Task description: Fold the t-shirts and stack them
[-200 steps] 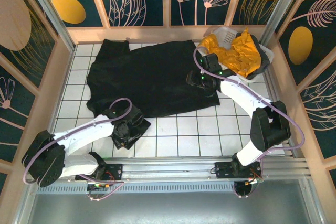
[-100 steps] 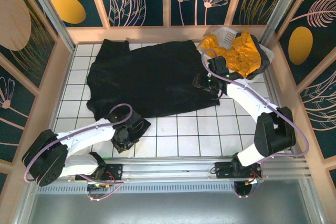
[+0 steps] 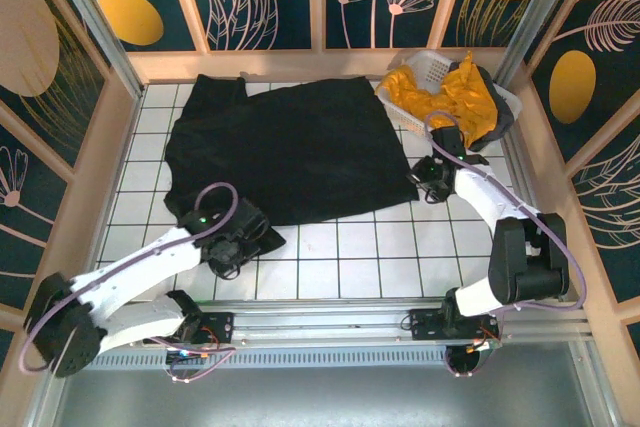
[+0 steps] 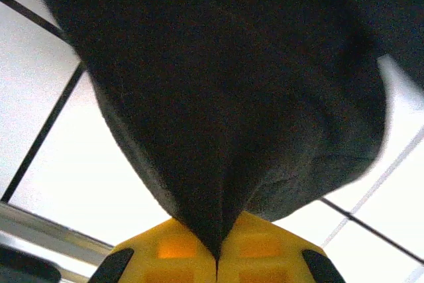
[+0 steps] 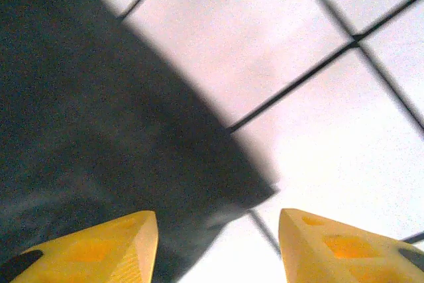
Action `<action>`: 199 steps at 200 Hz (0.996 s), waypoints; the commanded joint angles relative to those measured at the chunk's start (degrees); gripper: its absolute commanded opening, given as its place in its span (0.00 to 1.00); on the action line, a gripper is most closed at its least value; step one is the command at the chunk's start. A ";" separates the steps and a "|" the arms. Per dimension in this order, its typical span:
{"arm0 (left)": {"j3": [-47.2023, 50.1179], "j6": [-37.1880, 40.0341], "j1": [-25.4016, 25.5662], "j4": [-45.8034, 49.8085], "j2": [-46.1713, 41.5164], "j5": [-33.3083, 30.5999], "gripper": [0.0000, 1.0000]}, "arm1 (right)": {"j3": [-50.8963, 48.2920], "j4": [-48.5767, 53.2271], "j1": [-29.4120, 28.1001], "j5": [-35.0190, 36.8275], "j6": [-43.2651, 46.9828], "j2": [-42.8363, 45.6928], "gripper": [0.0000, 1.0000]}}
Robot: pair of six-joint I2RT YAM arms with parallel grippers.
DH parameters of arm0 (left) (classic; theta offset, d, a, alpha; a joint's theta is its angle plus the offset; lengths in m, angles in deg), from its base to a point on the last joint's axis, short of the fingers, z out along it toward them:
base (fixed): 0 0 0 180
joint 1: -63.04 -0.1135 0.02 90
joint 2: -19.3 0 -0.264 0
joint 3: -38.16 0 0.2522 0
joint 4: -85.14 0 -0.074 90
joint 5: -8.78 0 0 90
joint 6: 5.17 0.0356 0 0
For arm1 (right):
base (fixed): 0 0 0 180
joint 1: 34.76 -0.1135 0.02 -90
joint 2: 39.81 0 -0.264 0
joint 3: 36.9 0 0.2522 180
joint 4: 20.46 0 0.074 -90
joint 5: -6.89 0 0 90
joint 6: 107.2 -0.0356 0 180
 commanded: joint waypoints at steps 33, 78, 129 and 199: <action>-3.42 -7.39 0.25 8.69 -5.69 -5.13 0.00 | -0.21 -0.93 0.03 -0.10 -1.22 -6.29 0.42; -3.89 -8.70 0.23 9.12 -6.70 -6.46 0.00 | 0.06 -2.34 -1.03 -0.62 -1.16 -8.99 0.40; -3.31 -10.46 0.25 9.23 -8.15 -7.28 0.00 | 3.53 0.60 -3.23 0.35 -0.97 -14.55 0.34; -6.69 -23.20 0.25 20.00 -14.53 -13.83 0.00 | 1.32 5.18 -6.52 0.46 -0.07 -12.33 0.00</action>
